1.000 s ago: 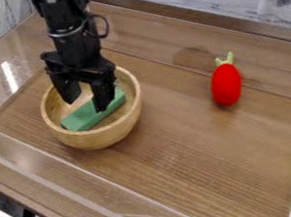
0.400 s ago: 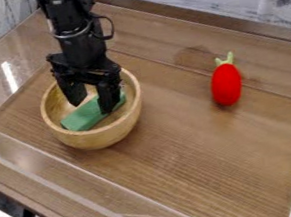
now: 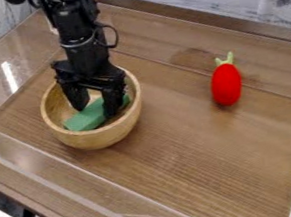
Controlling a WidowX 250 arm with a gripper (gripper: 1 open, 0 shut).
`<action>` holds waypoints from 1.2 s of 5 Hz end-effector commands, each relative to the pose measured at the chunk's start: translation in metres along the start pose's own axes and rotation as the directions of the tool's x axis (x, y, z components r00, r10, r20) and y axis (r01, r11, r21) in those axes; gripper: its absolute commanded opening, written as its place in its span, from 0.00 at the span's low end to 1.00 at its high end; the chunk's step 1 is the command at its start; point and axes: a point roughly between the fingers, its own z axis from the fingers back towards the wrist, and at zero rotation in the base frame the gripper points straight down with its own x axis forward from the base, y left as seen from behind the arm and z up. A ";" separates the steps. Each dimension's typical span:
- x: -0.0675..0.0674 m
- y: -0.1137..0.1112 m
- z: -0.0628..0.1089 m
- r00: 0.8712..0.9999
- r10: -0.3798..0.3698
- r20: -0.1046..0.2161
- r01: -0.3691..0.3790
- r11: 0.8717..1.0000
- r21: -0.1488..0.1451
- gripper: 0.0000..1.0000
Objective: Remove the green object from the brown bowl and put it on the table
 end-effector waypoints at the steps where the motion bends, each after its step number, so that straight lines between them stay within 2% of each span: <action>1: 0.004 -0.003 -0.001 0.999 -0.041 0.014 0.041 0.999 0.006 1.00; 2: 0.006 -0.004 -0.004 0.998 -0.061 0.014 0.061 0.998 -0.001 1.00; 3: 0.004 -0.006 0.000 1.000 0.005 0.015 -0.005 1.000 -0.007 0.00; 4: 0.000 -0.009 0.007 0.997 0.070 0.012 -0.070 0.997 -0.016 0.00; 6: 0.000 0.008 0.016 0.993 0.121 -0.007 -0.121 0.993 -0.014 0.00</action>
